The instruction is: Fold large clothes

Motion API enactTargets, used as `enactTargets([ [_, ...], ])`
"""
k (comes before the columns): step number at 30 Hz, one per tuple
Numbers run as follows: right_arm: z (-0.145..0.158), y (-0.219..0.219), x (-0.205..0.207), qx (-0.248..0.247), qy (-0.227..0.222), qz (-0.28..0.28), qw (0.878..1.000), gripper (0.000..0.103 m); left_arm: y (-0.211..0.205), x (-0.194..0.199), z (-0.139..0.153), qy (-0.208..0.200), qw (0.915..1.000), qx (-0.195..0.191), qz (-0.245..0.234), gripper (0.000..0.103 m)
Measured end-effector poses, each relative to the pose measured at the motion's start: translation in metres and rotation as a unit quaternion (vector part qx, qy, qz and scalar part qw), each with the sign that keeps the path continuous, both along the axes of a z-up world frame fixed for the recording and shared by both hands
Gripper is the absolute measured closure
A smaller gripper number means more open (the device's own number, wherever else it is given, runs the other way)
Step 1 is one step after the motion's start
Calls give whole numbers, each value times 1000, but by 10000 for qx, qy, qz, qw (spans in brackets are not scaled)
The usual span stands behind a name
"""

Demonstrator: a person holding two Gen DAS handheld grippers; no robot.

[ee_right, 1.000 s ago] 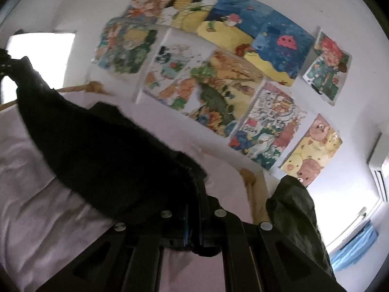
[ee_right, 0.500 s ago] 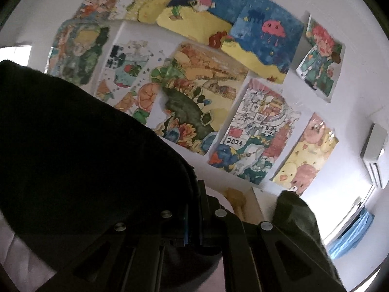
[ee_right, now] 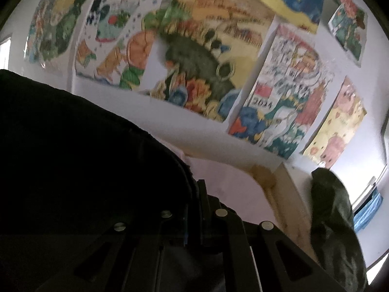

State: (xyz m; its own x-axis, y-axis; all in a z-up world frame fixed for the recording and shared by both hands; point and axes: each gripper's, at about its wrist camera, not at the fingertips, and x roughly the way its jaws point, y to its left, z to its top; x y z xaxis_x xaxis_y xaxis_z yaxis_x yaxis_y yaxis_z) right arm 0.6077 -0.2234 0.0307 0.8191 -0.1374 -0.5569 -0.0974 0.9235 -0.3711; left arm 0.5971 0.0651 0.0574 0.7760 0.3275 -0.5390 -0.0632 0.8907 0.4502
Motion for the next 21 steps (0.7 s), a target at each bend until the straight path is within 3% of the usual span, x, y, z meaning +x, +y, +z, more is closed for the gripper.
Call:
enactTargets([
  [7, -40, 4, 25, 8, 265, -32, 9996, 96, 10, 28, -41, 372, 9992, -176, 0, 98],
  [12, -57, 5, 33, 123, 233, 42, 9996, 93, 23, 30, -57, 352, 9965, -747, -118, 94],
  [14, -57, 2, 33, 233, 226, 74, 9994, 92, 30, 25, -54, 241, 9934, -1089, -259, 82],
  [15, -56, 1, 33, 301, 221, 93, 9993, 92, 33, 21, -50, 149, 9919, -1213, -333, 63],
  [16, -54, -1, 32, 373, 210, 122, 9990, 90, 34, 17, -46, 25, 9920, -1226, -302, 34],
  [17, -52, -3, 30, 433, 170, 146, 9988, 86, 36, 13, -41, -142, 9922, -1218, -232, 23],
  [18, -49, -5, 27, 492, 81, 161, 9986, 72, 38, 7, -35, -349, 9912, -1259, -216, 15],
  [19, -45, -6, 24, 551, -11, 174, 9983, 53, 39, 2, -30, -450, 9899, -1326, -238, 14],
  [21, -33, -9, 13, 738, -272, 221, 9967, 31, 41, -6, -20, -567, 9872, -1474, -222, 14],
])
